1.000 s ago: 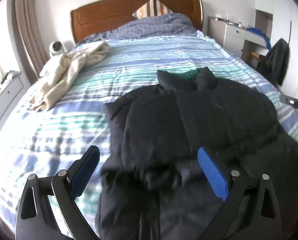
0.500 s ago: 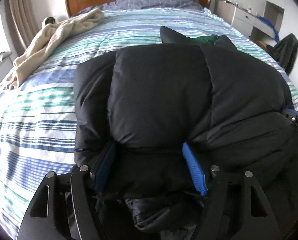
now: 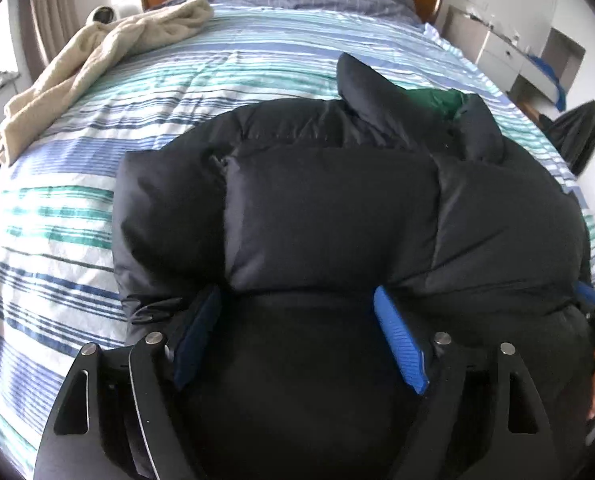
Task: Fold large clothes
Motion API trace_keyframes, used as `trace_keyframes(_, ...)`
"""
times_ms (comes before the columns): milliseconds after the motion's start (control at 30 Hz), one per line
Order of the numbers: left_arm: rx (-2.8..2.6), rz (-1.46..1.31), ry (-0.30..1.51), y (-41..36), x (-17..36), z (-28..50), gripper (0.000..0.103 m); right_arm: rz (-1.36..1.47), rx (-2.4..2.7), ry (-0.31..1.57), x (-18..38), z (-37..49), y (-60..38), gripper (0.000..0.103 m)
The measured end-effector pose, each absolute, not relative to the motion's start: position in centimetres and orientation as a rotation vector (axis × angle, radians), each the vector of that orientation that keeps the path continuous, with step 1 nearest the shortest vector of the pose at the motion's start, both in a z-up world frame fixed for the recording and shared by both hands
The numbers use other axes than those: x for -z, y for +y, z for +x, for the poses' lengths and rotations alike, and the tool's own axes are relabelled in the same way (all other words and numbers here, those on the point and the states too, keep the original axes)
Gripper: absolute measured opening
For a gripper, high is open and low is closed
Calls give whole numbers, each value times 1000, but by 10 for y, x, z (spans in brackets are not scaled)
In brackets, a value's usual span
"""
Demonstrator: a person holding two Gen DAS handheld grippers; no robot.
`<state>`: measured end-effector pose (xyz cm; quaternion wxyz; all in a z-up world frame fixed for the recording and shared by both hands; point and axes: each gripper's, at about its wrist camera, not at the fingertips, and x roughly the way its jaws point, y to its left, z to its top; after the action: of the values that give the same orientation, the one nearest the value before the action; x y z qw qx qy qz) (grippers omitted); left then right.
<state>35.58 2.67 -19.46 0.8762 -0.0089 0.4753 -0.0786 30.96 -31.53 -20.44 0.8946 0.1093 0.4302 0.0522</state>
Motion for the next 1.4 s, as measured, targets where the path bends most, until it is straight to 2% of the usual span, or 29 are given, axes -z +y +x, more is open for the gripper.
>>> trace_keyframes(133,157,3,1021,26,173,353,76,228,-109,882,206,307,-318,68)
trace_keyframes(300,201,-101,956,30,135,360,78,244,-114,864,207,305,-319,69)
trace_keyframes(500,105,-94,974,38,168,414,79,246,-115,862,206,306,-319,69)
trace_keyframes(633,102,-102,983,42,193,420,81,249,-121,855,206,305,-319,69)
trace_keyframes(1033,99,-35,984,34,192,415,82,243,-118,849,208,306,-317,70)
trace_keyframes(1267,180,18,968,47,161,337,94,240,-116,845,207,306,-317,70)
trace_keyframes(1400,211,103,995,47,158,290,94,226,-106,851,206,307,-314,70)
